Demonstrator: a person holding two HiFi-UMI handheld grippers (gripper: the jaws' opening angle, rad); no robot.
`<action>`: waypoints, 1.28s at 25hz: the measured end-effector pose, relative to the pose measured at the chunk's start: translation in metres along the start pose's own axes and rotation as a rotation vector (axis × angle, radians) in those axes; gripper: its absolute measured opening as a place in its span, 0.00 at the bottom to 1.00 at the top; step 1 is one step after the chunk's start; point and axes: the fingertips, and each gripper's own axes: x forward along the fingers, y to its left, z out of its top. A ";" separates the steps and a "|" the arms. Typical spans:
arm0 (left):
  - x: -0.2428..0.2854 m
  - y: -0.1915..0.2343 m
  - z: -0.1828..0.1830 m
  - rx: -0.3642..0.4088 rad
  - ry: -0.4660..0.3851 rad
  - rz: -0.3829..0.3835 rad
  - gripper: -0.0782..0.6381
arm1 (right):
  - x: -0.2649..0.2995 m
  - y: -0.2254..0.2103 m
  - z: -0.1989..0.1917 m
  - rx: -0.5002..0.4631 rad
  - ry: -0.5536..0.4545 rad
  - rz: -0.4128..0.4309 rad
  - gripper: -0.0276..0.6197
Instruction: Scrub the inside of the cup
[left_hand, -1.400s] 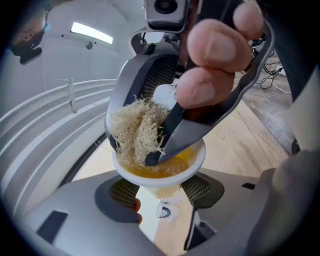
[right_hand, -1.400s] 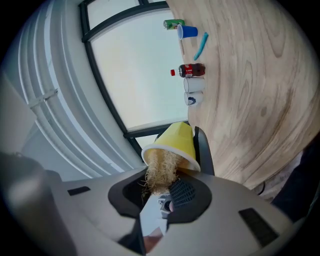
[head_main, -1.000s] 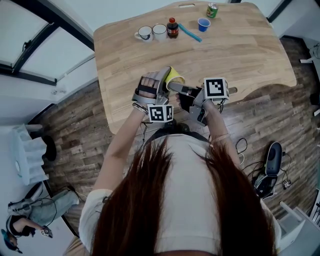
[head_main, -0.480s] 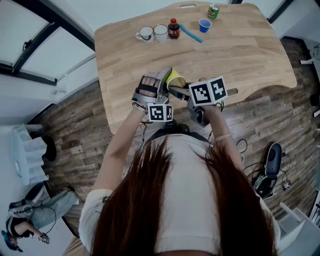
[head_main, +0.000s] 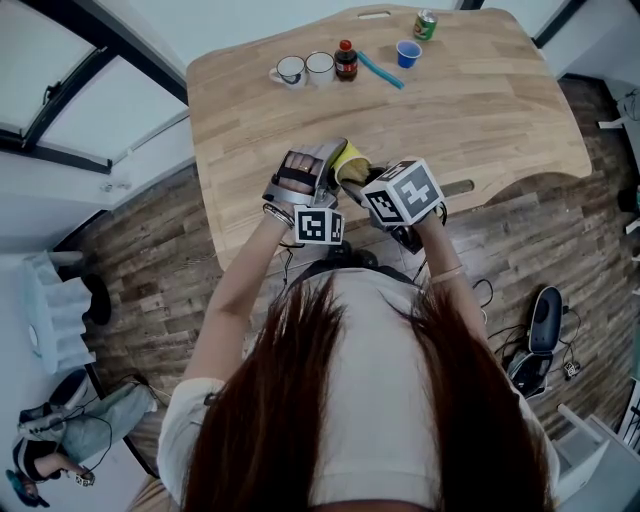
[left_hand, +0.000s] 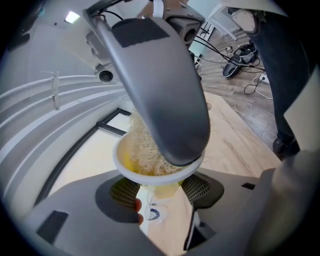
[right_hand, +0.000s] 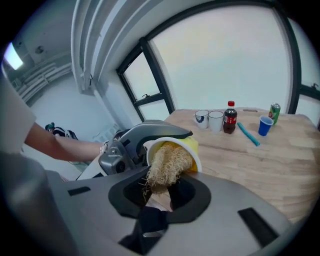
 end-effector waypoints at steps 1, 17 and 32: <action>0.000 -0.001 0.000 0.004 -0.002 -0.006 0.47 | 0.000 0.000 -0.001 -0.029 0.014 -0.014 0.17; 0.006 -0.013 -0.002 0.060 0.002 -0.090 0.47 | 0.007 -0.010 -0.016 -0.428 0.213 -0.155 0.17; 0.011 -0.004 -0.005 0.070 0.026 -0.058 0.47 | 0.006 -0.015 -0.007 -0.181 0.091 -0.033 0.17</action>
